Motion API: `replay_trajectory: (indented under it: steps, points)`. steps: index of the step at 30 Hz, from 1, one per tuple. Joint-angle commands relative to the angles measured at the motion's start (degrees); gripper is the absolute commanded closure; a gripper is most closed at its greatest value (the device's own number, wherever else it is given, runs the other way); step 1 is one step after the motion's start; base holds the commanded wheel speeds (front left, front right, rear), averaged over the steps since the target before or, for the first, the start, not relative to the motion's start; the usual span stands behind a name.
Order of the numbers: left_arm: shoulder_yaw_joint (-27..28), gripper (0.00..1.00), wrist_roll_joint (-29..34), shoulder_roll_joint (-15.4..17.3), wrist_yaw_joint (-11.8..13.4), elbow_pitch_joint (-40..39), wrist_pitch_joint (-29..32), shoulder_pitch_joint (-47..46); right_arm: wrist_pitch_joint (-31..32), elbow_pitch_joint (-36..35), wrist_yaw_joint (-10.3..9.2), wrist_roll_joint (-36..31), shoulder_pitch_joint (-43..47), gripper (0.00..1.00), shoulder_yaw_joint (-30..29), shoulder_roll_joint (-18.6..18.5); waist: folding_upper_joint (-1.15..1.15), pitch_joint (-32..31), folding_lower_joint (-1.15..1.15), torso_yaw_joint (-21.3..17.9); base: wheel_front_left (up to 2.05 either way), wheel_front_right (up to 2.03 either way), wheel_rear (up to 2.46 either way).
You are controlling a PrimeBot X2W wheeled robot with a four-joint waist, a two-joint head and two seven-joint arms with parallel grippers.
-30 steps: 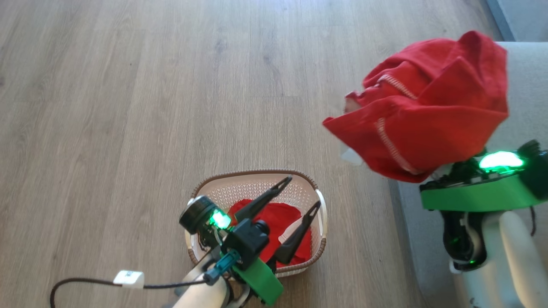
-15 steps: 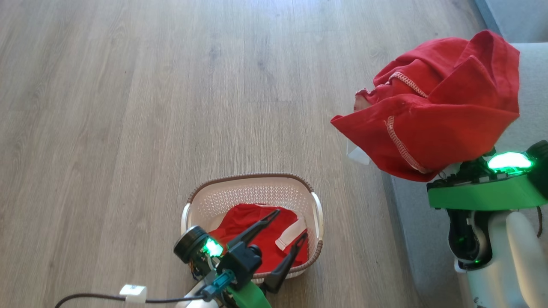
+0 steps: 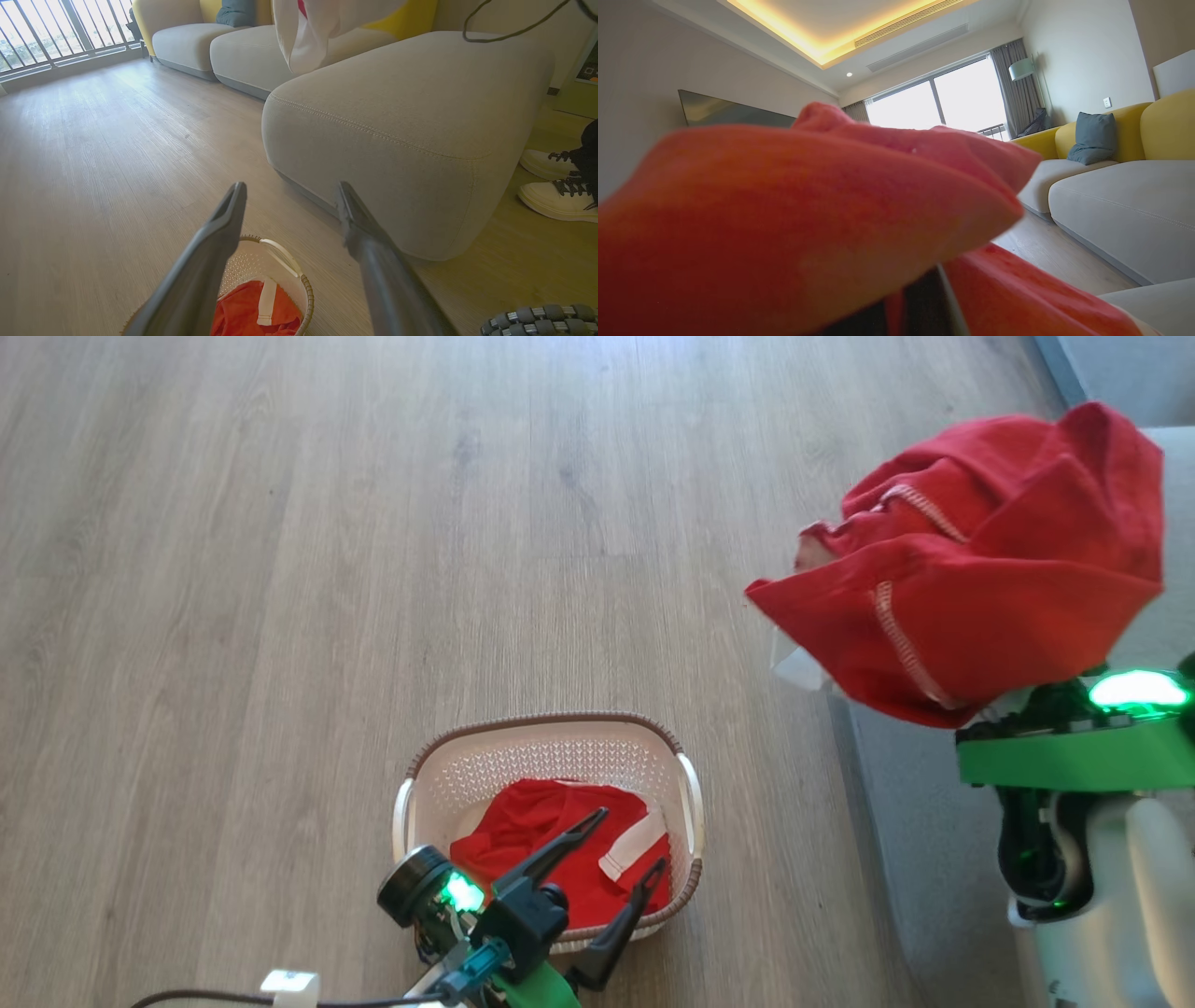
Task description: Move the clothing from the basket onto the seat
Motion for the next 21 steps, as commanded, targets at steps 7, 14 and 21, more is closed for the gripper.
replay_trajectory:
  steps: [7,14,21]
  points:
    - [2.56,0.00,-0.30,0.30,-0.06,-2.50,-0.27,-2.16,-0.13,-2.74,-0.01,-0.49,-1.06,1.00,-1.08,0.52,0.00,1.08,0.00,-2.43,0.00,0.00,0.00]
    - [2.29,0.00,-0.30,1.09,-0.06,-3.15,-0.27,-3.36,-0.13,-3.45,-0.01,-0.63,-1.88,1.00,-1.81,0.52,0.00,3.12,0.00,-7.89,0.00,0.00,0.00]
    - [0.84,0.00,-0.21,2.53,-0.06,-3.82,-0.27,-5.20,-0.13,-4.37,-0.01,-0.42,-1.69,1.00,-3.26,0.52,0.00,4.97,0.00,-15.46,0.00,0.00,0.00]
